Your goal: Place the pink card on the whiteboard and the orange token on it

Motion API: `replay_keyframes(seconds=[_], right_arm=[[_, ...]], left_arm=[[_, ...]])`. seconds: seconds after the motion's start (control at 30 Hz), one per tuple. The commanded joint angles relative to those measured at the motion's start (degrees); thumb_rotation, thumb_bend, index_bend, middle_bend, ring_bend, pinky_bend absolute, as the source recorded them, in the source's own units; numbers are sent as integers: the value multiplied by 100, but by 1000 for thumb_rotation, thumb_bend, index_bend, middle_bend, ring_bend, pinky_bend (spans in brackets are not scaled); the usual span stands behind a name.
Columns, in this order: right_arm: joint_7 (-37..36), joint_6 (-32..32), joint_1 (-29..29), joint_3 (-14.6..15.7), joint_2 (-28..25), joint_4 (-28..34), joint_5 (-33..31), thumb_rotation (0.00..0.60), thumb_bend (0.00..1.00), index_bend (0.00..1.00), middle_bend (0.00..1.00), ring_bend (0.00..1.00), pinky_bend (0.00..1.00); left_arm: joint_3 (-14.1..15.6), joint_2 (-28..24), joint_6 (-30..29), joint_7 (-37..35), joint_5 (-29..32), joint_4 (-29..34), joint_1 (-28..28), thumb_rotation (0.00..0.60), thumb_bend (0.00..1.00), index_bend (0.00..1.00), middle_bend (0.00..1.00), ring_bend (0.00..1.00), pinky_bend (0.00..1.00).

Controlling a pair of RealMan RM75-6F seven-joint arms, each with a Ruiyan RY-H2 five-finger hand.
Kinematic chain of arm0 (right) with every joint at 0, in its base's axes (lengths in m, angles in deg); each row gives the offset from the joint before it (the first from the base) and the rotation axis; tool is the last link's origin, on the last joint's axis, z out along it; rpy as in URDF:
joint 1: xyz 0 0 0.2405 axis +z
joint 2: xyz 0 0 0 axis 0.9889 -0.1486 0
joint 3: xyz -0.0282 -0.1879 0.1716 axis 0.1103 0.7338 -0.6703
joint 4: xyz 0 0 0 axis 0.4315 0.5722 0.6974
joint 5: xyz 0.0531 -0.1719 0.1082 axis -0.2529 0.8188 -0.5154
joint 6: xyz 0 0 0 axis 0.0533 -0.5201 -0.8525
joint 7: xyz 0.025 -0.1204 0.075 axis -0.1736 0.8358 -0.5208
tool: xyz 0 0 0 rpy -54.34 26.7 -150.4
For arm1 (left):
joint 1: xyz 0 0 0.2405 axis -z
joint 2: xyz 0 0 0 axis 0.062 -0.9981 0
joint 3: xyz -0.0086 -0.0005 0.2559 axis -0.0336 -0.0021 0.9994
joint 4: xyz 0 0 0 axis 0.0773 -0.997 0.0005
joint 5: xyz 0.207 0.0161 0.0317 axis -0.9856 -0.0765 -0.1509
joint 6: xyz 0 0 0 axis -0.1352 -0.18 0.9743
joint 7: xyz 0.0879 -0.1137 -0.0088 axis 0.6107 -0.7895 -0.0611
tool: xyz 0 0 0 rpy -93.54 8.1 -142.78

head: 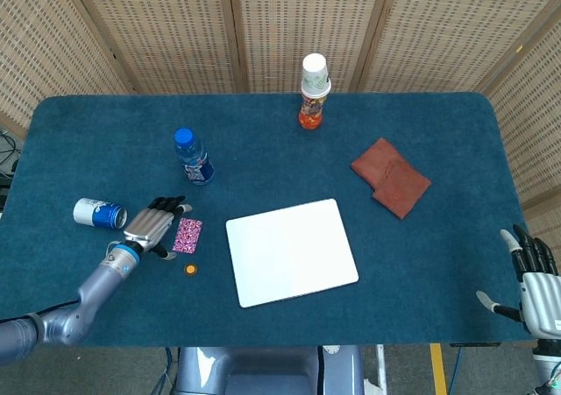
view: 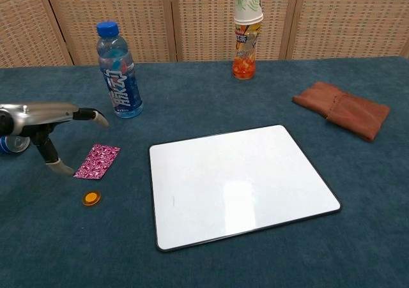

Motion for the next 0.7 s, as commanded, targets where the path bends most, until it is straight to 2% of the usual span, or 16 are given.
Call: replay_keyframes(seconds=[0.03,0.3,0.7], right_arm=[[-5,-1,1,0,-2,2,0,600,48,0,0,0,0],[-14,-15,5,0,-12,19,-9,600,45,0,0,0,0],[-27,-23,6,1,-21,25,-15,600,47,0,0,0,0]], left_arm=[[79,128,-27,232,371,-55,162,600,159,126,0,0,0],[225,311,-155,544,800,-150,329,600,157,129,0,0,0],[318,401,-171,606,1094,-245,463,600,166,195,0,0,0]])
